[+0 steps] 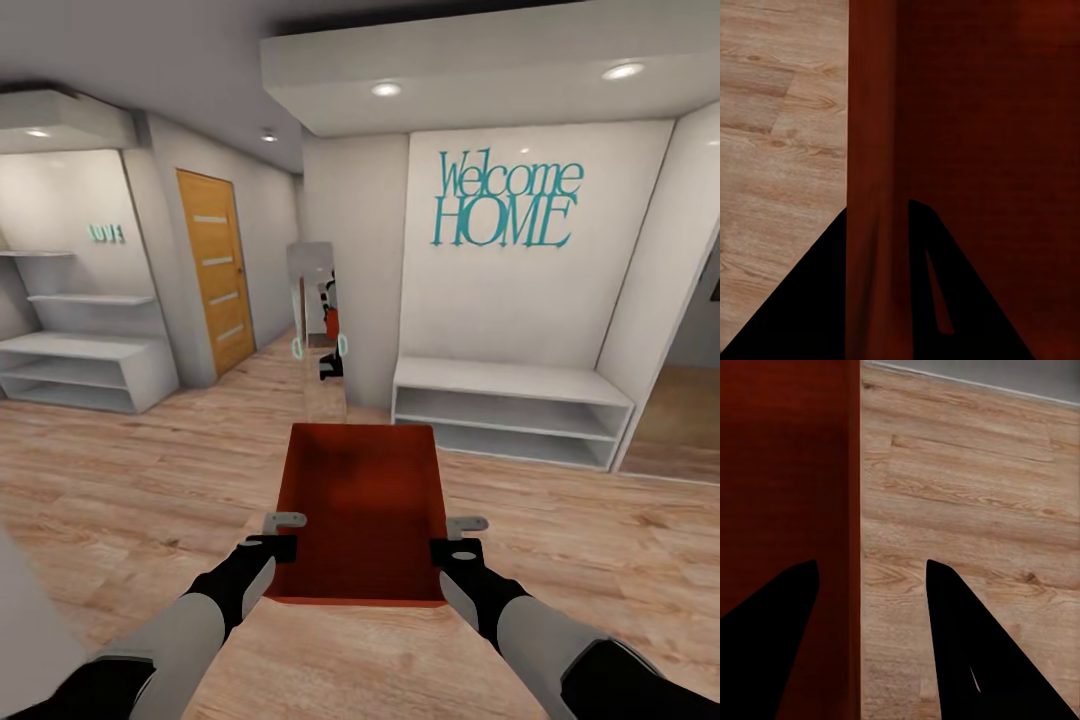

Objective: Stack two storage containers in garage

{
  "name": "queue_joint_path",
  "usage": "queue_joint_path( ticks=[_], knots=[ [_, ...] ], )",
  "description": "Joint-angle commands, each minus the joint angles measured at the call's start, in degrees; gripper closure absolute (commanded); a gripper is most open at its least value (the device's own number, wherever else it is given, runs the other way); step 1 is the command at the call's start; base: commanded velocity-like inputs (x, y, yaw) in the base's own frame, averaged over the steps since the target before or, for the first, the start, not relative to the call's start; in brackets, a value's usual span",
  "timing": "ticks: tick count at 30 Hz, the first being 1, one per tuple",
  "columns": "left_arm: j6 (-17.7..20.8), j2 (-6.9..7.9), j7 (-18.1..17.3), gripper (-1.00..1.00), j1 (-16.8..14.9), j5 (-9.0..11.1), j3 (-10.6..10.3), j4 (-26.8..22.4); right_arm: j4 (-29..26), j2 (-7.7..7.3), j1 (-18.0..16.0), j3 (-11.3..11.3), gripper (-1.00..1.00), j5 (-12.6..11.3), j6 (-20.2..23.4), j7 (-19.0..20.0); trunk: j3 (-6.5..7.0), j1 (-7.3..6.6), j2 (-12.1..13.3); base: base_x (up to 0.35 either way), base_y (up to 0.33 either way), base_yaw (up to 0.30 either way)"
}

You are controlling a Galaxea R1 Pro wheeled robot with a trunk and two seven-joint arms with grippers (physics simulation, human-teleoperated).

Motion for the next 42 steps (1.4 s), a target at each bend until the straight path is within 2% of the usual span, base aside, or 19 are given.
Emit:
queue_joint_path(
  ticks=[1, 7, 23, 42],
  knots=[
    [0.46, 0.04, 0.61, 1.00, 0.01, -1.03, 1.04, -0.07, -0.41, 0.01, -0.09, -2.01, 1.00, 0.53, 0.25, 2.21, -0.10, 0.05, -0.09, 0.322, 0.000, 0.000],
    [0.48, 0.01, 0.61, 1.00, 0.01, -1.03, 1.04, -0.04, -0.41, 0.02, -0.09, -2.02, 1.00, 0.53, 0.25, 2.21, -0.10, 0.05, -0.09, 0.322, 0.000, 0.066],
    [0.48, 0.01, 0.61, 1.00, 0.01, -1.03, 1.04, -0.04, -0.41, 0.05, -0.09, -2.02, 1.00, 0.53, 0.27, 2.12, -0.10, 0.05, -0.09, 0.322, 0.000, 0.243],
    [0.48, 0.02, 0.61, 1.00, 0.01, -1.03, 1.04, -0.04, -0.41, 0.05, -0.09, -2.04, 1.00, 0.53, 0.19, 2.12, -0.10, 0.05, -0.09, 0.322, 0.000, 0.010]
  ],
)
